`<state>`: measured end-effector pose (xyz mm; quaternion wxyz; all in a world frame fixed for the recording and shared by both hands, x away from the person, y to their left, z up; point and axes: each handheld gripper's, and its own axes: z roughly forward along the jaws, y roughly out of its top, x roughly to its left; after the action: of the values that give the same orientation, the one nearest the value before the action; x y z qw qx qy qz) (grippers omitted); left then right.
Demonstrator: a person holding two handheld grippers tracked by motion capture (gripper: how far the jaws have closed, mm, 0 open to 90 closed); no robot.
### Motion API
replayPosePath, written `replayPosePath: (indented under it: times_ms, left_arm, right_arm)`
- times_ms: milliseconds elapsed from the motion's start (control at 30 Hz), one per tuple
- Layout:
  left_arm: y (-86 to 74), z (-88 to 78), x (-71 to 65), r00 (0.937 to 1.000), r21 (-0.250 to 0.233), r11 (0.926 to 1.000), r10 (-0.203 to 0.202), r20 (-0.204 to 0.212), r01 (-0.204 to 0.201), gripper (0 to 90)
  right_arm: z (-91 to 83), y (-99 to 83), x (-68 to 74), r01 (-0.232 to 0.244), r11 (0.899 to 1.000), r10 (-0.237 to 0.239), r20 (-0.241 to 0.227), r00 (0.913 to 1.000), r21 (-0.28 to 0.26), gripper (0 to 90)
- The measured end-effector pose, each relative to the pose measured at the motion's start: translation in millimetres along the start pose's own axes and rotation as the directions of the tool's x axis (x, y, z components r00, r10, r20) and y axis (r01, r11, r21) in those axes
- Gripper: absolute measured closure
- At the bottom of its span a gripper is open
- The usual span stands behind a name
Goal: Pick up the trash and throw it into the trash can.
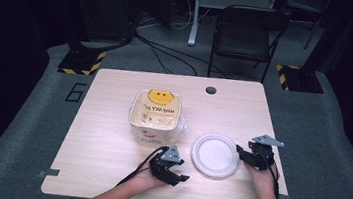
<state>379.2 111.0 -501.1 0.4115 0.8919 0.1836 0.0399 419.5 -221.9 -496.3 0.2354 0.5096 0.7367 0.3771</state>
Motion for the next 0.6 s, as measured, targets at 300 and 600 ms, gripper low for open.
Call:
replayPosePath:
  times_ms: [300,600]
  left_arm:
    - [19.6,19.4,-6.2,0.9999,-0.008,0.9999,-0.011,-0.001,0.011,31.9]
    - [33.9,34.5,-5.7,0.9989,-0.018,0.9998,-0.012,-0.044,0.012,22.4]
  right_arm:
    - [7.3,2.1,12.9,0.033,0.999,-0.032,-0.026,0.9991,0.025,39.8]
    - [8.6,2.9,13.4,0.015,1.000,-0.015,-0.027,0.9995,0.021,36.0]
